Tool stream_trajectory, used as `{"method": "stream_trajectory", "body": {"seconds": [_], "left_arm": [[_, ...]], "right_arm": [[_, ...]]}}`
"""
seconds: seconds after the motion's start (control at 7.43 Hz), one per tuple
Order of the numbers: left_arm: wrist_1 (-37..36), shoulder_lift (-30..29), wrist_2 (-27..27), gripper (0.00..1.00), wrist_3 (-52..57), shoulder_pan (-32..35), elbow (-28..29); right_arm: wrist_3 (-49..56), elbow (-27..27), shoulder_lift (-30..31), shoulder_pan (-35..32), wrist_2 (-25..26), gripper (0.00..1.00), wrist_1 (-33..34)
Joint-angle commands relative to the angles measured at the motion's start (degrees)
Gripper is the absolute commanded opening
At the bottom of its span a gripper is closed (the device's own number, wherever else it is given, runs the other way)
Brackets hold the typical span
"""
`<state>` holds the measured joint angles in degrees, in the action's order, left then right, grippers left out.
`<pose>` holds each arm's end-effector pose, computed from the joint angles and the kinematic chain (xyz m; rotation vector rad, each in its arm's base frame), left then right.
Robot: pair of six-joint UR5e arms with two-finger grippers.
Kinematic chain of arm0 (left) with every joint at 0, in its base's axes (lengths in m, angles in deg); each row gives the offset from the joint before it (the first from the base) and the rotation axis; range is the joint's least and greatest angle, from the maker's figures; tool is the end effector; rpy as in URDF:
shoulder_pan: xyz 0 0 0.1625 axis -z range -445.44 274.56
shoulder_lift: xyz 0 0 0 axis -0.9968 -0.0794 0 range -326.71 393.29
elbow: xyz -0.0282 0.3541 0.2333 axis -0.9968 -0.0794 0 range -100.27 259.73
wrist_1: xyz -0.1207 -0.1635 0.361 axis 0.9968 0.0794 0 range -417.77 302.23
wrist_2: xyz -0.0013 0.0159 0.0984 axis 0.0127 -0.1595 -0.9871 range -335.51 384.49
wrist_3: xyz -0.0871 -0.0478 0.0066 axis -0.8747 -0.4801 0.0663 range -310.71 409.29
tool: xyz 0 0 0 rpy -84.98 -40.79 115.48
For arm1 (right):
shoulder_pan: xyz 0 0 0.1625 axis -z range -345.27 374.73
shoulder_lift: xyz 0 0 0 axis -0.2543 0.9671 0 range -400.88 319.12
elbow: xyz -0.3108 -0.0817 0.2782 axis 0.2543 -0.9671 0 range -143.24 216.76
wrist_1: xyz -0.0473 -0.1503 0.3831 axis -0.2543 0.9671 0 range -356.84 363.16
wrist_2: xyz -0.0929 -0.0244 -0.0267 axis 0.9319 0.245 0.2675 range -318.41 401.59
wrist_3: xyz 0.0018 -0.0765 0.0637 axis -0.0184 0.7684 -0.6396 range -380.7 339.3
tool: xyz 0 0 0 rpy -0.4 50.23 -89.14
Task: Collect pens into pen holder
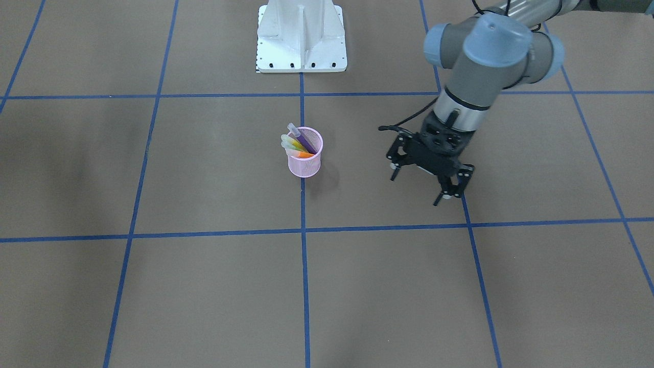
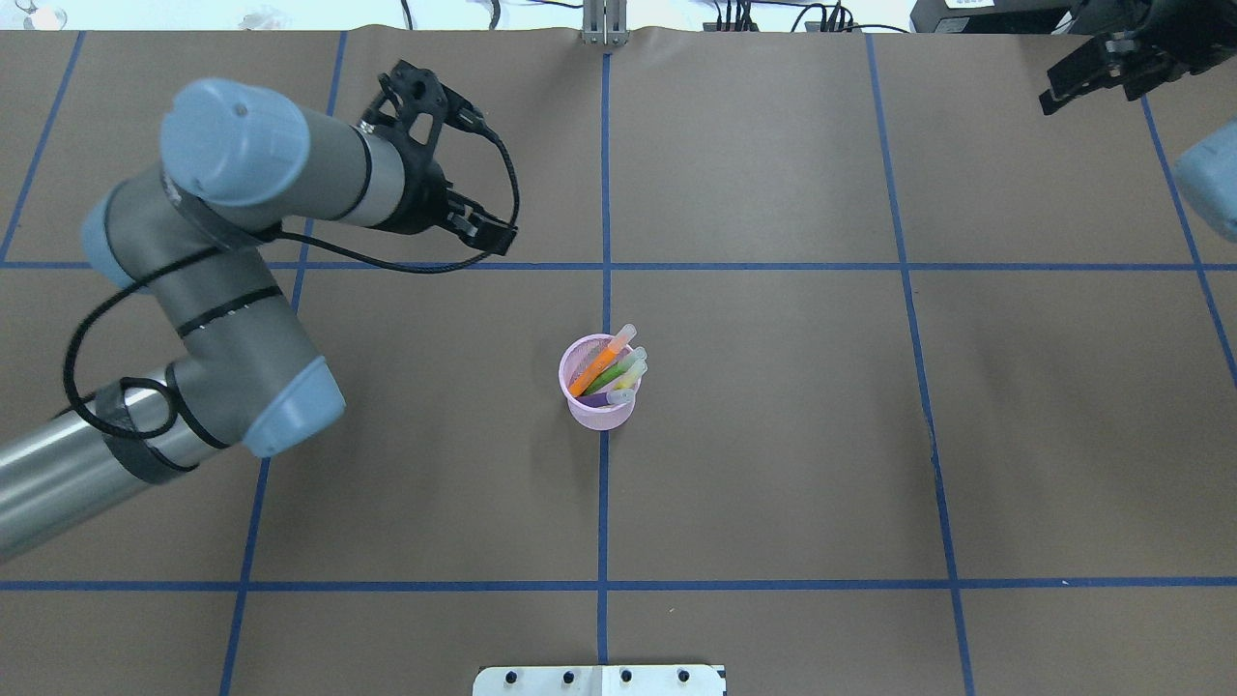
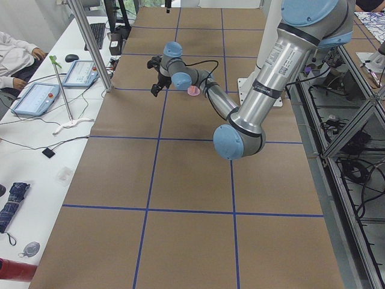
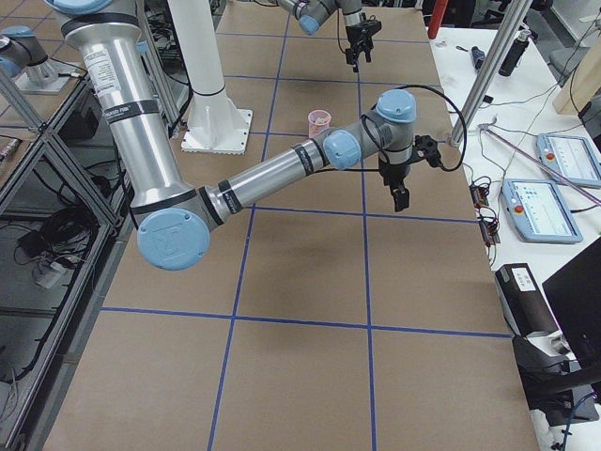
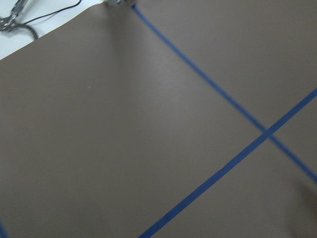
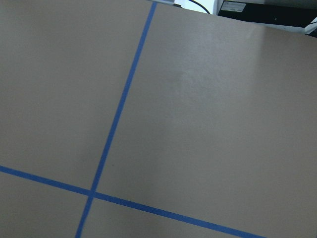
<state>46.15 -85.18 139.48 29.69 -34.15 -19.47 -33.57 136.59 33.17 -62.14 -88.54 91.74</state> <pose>0.3326 -0.5610 0.2743 0.5814 0.7939 0.5026 -0.0675 -0.5936 0.4227 0.2886 -0.7719 -0.1704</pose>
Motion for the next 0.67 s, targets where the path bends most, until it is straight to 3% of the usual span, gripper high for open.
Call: {"method": "stream_trajectory", "body": {"seconds": [0.0,0.27,0.54], "left_arm": [[-6.97,8.21,12.67,0.98,17.67,13.42,-0.12],[-8.29,14.21,18.41,0.99,25.09,23.55,0.67],[-8.38,22.90,17.99,1.00,32.05,32.34,1.02]], "right_arm": [[14.12,-3.04,5.37,-6.59,-1.53,1.00,0.11],[20.84,-4.55,11.16,-11.09,-1.62,1.00,-0.42],[27.62,-4.55,17.76,-14.60,-0.91,1.00,-0.68]]}}
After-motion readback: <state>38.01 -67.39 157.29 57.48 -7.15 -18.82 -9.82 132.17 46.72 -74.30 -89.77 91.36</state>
